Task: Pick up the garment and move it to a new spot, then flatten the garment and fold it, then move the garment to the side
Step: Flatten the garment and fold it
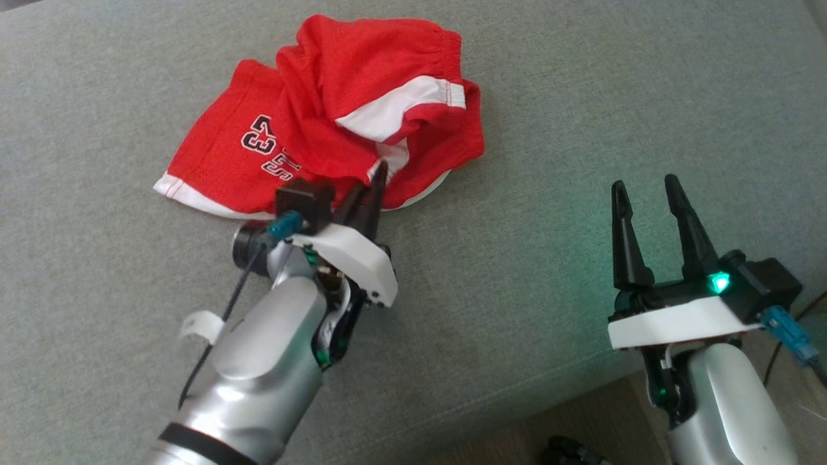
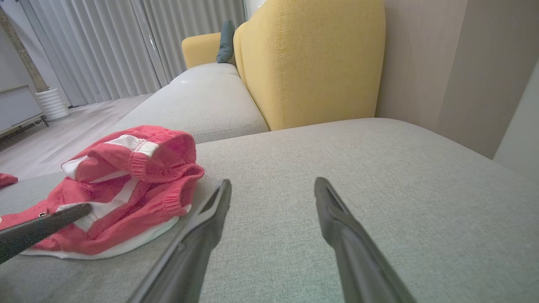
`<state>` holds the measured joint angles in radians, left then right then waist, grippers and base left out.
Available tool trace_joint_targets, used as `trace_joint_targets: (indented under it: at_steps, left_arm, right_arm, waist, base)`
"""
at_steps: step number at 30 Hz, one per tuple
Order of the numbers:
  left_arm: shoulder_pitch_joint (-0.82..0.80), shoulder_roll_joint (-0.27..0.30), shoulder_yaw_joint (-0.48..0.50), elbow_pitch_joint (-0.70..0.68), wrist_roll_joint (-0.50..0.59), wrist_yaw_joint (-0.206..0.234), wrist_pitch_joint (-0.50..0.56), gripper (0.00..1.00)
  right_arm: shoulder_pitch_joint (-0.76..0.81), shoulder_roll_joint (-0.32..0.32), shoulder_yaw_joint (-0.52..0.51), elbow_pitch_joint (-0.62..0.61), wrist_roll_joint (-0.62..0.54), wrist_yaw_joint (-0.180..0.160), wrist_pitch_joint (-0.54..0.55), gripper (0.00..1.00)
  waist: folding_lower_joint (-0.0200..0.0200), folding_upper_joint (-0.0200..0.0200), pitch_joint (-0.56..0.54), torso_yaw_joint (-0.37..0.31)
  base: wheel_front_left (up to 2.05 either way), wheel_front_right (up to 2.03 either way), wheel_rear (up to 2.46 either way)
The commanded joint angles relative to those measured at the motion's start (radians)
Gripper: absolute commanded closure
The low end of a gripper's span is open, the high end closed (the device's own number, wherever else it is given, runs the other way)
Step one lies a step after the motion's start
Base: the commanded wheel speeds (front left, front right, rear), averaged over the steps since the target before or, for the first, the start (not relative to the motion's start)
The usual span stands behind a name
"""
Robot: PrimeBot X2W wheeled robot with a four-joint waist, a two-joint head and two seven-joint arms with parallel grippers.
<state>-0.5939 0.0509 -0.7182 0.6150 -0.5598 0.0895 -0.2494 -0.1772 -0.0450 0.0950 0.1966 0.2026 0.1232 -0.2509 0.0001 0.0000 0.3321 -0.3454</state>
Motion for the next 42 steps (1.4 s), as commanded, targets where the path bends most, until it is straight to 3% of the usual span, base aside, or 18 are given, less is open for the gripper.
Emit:
trace_joint_targets:
  at_steps: [1, 11, 24, 34, 42]
  left_arm:
    - [-0.037, -0.001, 0.045, -0.041, 0.007, 0.004, -0.012, 1.00]
    - [0.056, 0.012, 0.144, -0.238, 0.100, -0.022, -0.012, 1.00]
    - [0.252, 0.163, 0.239, -0.435, 0.111, -0.024, -0.003, 1.00]
    - [0.372, 0.286, 0.303, -0.410, 0.078, -0.005, 0.018, 1.00]
    - [0.385, 0.301, 0.332, -0.273, 0.060, -0.007, 0.005, 1.00]
  right_arm:
    - [-0.020, -0.005, 0.017, -0.035, 0.004, 0.008, -0.011, 0.00]
    - [-0.004, -0.005, -0.026, -0.031, -0.014, 0.008, -0.011, 0.00]
    - [0.029, -0.005, -0.030, -0.014, -0.034, 0.008, -0.011, 0.00]
    - [0.037, -0.005, -0.033, -0.014, -0.048, 0.008, -0.011, 0.00]
    - [0.027, -0.005, -0.027, -0.013, -0.048, 0.008, -0.011, 0.00]
  waist:
    - [-0.0001, 0.0000, 0.000, 0.002]
    - [-0.0001, 0.0000, -0.064, 0.106]
    - [-0.0001, 0.0000, -0.156, 0.221]
    - [-0.0001, 0.0000, -0.140, 0.227]
    - [-0.0001, 0.0000, -0.120, 0.223]
  base:
    - [0.00, 0.00, 0.00]
    - [0.00, 0.00, 0.00]
    - [0.00, 0.00, 0.00]
    - [0.00, 0.00, 0.00]
    - [0.00, 0.00, 0.00]
